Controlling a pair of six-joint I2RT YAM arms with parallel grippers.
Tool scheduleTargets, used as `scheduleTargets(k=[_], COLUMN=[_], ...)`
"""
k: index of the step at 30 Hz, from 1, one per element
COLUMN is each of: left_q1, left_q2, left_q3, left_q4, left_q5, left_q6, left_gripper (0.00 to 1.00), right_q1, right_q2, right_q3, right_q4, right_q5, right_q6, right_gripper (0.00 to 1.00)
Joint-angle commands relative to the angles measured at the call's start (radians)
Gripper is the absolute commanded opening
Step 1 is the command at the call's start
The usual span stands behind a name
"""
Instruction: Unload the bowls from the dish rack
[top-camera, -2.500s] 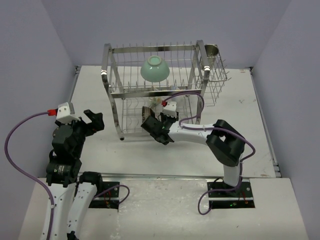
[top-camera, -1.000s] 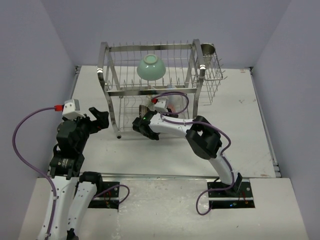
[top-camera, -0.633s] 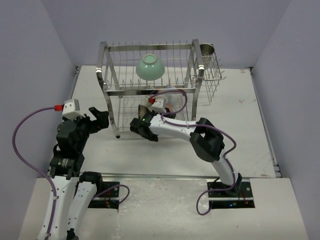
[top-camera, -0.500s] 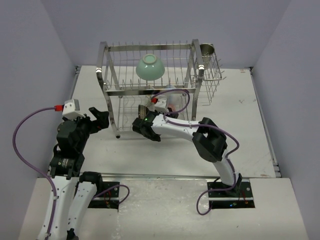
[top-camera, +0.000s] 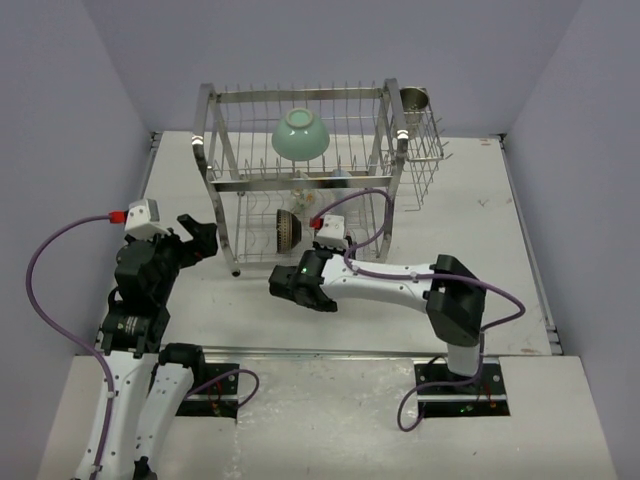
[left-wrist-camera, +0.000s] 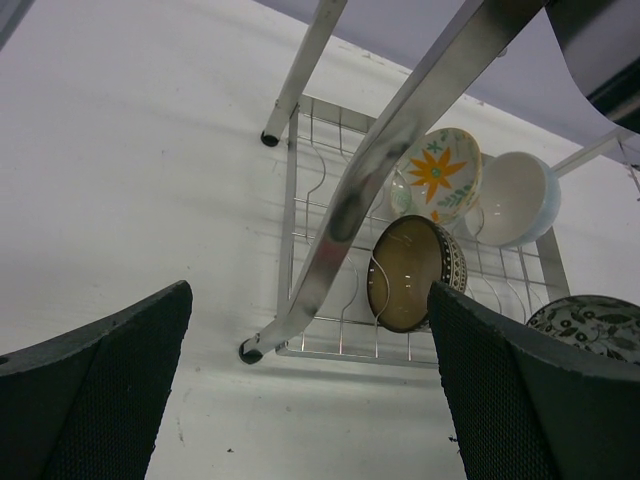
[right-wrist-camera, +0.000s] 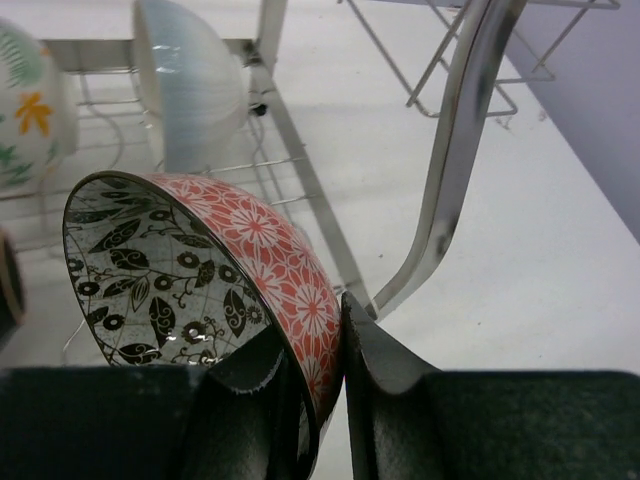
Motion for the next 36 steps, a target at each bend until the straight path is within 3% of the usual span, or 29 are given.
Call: scheduleTargets(k=[1,8,15,20,23,24,31,36], left_q1=[0.007,0.007,0.007,0.007,0.007,0.007,0.007,0.007], left_q2=[0.009,0.02,0.064,0.094,0.085,0.081,0.069,0.062], left_q3=[0.015,0.021,0.055,0.111,0.124,0.122,0.114,0.13], left_q4=[0.019,0.009,-0.053,-0.105,-0.107,-0.103,-0.103,-0.113], left_q5=[-0.035,-0.056,-0.147,-0.224,-0.218,-0.21,-0.191,-0.194], left_q6=[-0.001,0.005,-0.003,-0.015,-0.023,-0.023,-0.021,-0.003], left_gripper=[1.0,1.0,1.0,1.0,1.0,1.0,1.0,1.0], right_q1=[0.079,0.135,0.133,0.002,-0.112,-0.143,-0.361,-0.537], right_q2=[-0.083,-0.296,-0.729,-0.963,-1.072,-1.095,-1.151,-1.247], right_q3=[-0.008,-0.194,-0.453,-0.516,-0.542,-0.545,-0.568,-0.659], right_q4=[-0.161,-0.16,-0.168,-0.152,-0.082,-0.007,0.125,0.467], right_q5=[-0.009,-0.155,-0.304,-0.339,-0.353,-0.365,-0.421,-0.568], right_q6=[0.059,0.192,0.304,0.26,0.099,-0.032,-0.309,-0.697], right_gripper=[0.0,0.0,0.0,0.0,0.0,0.0,0.0,0.0])
